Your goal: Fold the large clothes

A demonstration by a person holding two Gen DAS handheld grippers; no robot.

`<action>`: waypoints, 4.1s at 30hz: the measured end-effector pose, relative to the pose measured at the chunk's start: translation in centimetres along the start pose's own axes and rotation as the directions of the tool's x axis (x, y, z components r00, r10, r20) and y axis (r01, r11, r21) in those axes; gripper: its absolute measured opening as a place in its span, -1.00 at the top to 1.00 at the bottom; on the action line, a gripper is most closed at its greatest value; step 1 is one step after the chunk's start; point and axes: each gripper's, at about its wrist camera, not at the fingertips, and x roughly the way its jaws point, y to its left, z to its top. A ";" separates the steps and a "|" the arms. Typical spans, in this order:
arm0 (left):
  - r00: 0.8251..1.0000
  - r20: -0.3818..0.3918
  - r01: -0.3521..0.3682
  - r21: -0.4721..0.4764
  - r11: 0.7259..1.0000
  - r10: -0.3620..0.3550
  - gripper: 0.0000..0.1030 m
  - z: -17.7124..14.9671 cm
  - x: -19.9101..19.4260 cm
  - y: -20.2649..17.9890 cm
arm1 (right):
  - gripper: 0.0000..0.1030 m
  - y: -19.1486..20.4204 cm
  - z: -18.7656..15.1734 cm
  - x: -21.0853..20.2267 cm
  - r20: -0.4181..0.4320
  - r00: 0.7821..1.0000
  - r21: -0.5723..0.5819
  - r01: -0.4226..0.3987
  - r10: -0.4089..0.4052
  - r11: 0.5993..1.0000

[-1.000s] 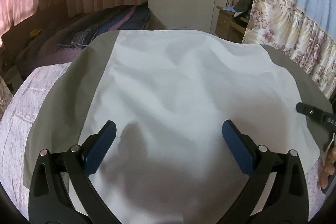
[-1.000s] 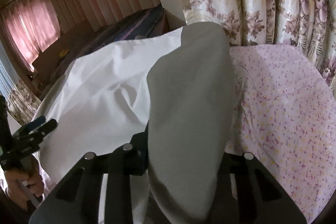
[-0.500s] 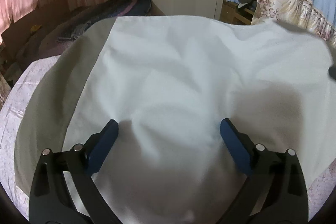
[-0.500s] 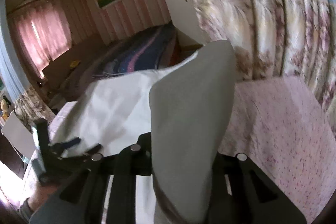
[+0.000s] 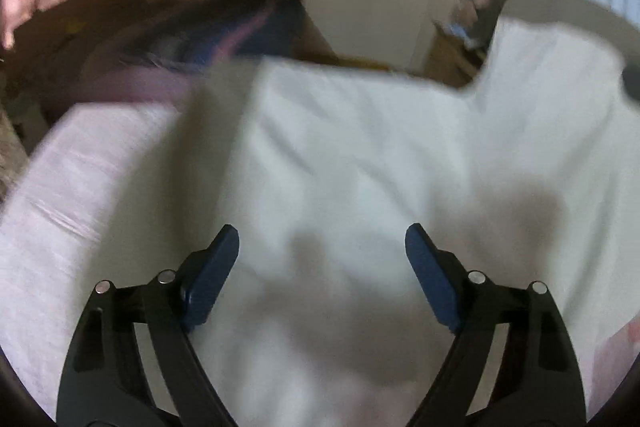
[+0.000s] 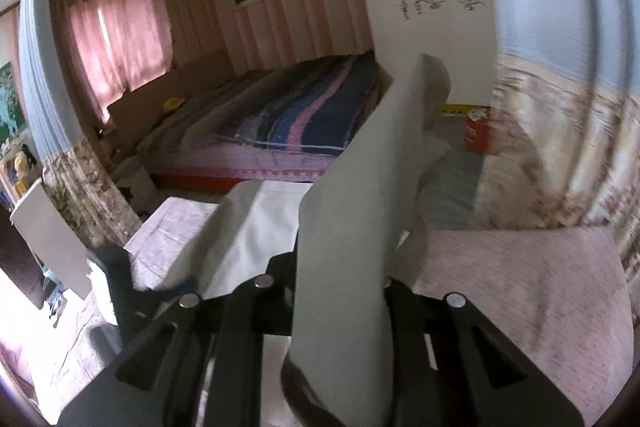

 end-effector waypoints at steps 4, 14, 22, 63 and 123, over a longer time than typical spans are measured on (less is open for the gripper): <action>0.994 0.084 -0.063 -0.054 0.997 0.067 -0.71 2.4 -4.0 5.4 | 0.75 3.8 0.3 3.6 -0.052 0.999 -0.030 -0.002 0.000 1.000; 0.947 0.056 -0.300 -0.203 0.932 0.317 -0.77 2.8 -8.7 19.8 | 0.75 13.2 -7.4 17.6 -0.307 0.942 -0.127 0.104 -0.139 0.986; 0.940 0.017 -0.335 -0.148 0.930 0.341 -0.86 2.7 -8.3 20.7 | -0.40 15.7 -7.7 14.2 -0.192 0.960 -0.227 0.160 -0.205 0.961; 0.973 0.071 -0.232 0.234 0.944 0.221 0.93 -1.0 -6.5 9.3 | -0.79 5.5 -9.8 0.8 -0.007 0.976 -0.101 0.217 -0.219 0.971; 0.977 0.004 -0.210 0.150 0.966 0.212 -0.91 5.3 4.3 14.0 | -0.96 4.7 -4.1 16.6 -0.154 0.962 -0.080 0.217 -0.227 0.973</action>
